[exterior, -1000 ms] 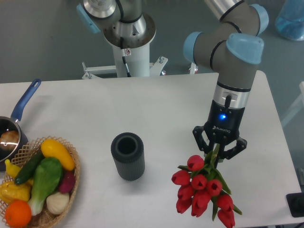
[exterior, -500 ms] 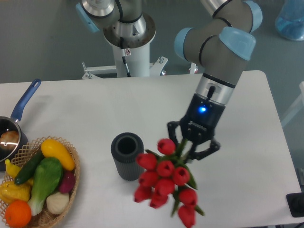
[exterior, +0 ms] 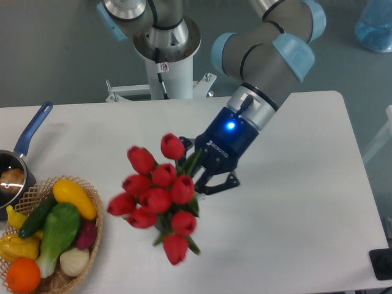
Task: Insert the flowers into the vase
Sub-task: 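Carry the tulip bunch up and over the black vase opening, then lower the tulip stems down into the black vase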
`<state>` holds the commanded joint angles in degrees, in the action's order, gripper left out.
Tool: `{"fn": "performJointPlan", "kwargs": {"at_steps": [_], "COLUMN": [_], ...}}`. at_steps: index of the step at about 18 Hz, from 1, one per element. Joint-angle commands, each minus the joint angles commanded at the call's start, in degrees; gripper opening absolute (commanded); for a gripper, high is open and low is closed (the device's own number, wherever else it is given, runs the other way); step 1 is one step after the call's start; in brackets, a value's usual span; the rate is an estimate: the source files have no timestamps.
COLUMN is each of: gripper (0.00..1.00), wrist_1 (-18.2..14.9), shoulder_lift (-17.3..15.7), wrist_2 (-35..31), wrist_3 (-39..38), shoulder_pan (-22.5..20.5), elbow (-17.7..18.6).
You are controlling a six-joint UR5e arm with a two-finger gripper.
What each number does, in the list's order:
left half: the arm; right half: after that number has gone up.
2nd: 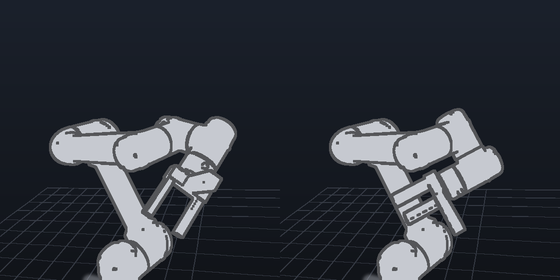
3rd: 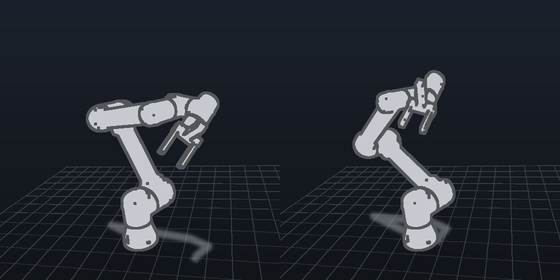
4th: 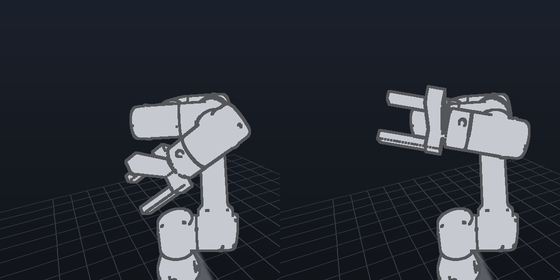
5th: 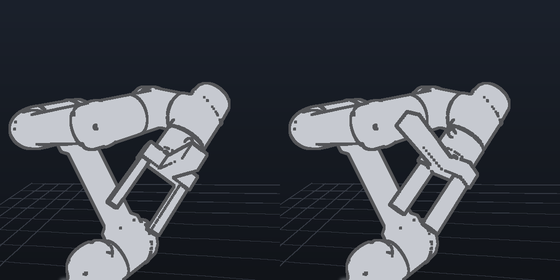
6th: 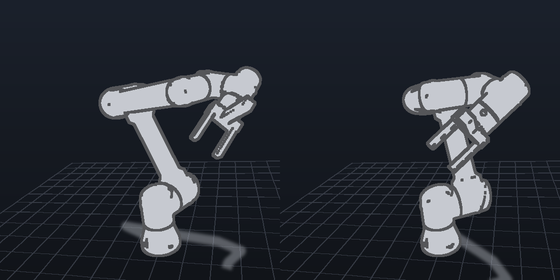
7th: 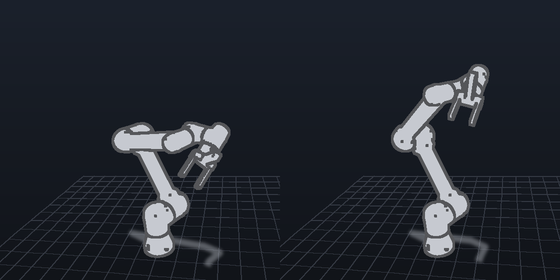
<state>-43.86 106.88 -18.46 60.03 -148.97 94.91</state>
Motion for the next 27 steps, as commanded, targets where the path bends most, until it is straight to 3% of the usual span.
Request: {"fn": "performJointPlan", "kwargs": {"at_steps": [6, 12, 15, 27], "gripper": [0.13, 0.12, 0.12, 0.12], "wrist_1": [0.09, 0.09, 0.09, 0.09], "shoulder_lift": [-1.5, -2.03, -1.85, -1.5], "wrist_2": [5.27, 6.58, 11.86, 13.36], "wrist_3": [0.61, 4.3, 4.75, 7.47], "shoulder_pan": [-1.05, -1.76, -2.81, -2.9], "elbow": [2.99, 6.15, 6.86, 7.65]}}
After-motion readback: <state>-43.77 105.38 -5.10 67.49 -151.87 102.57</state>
